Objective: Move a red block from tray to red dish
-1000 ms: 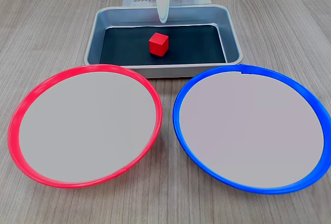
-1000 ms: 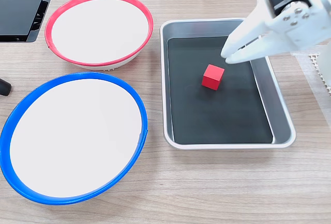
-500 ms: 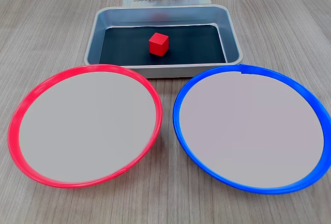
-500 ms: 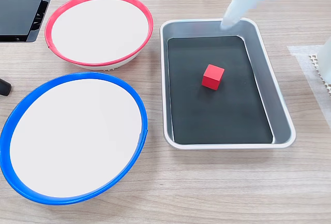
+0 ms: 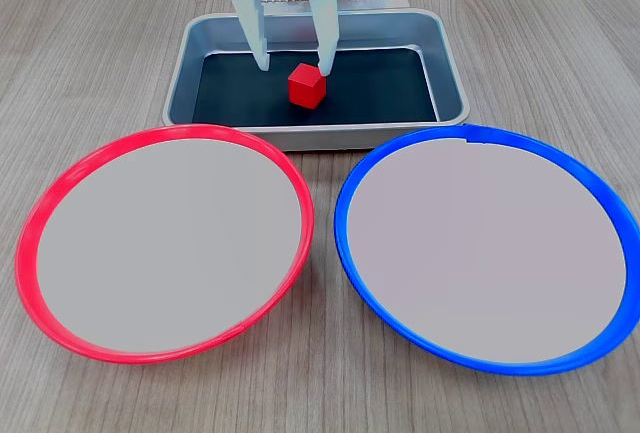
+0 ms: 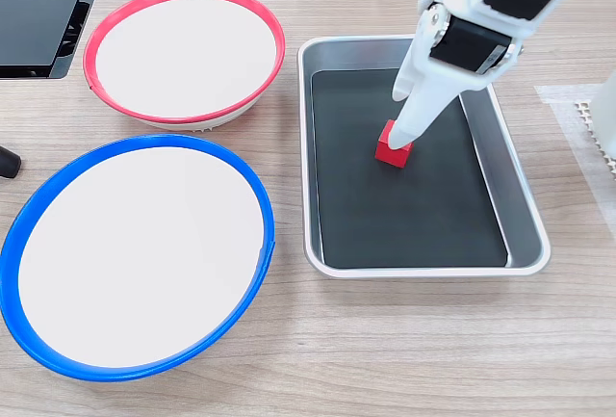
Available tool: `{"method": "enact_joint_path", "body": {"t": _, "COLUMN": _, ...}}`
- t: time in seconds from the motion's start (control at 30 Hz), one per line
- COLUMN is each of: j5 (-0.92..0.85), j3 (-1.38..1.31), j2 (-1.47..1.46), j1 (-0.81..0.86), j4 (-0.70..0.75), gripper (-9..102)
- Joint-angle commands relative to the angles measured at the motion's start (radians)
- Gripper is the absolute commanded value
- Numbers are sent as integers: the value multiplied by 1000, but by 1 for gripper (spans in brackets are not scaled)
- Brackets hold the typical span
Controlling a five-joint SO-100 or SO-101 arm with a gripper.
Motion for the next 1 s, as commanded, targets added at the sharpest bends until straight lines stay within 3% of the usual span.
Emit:
{"method": "enact_joint_path", "body": {"t": 0.0, "j5": 34, "j3": -5, "j2": -49, "j1": -26, "j4": -48, "gripper": 23}}
{"method": "enact_joint_path", "body": {"t": 0.3, "j5": 83, "j3": -28, "j2": -155, "j1": -80, "j4": -84, "gripper": 18}}
{"method": "enact_joint_path", "body": {"t": 0.53, "j5": 100, "j3": -55, "j2": -152, "j1": -81, "j4": -41, "gripper": 0}}
{"method": "enact_joint_path", "body": {"t": 0.6, "j5": 137, "j3": -97, "j2": -132, "j1": -87, "j4": -14, "gripper": 0}}
{"method": "enact_joint_path", "body": {"t": 0.8, "j5": 552, "j3": -437, "j2": -91, "j1": -107, "j4": 94, "gripper": 0}}
{"method": "enact_joint_path", "body": {"t": 0.97, "j5": 830, "j3": -782, "j2": -273, "j1": -43, "j4": 161, "gripper": 0}}
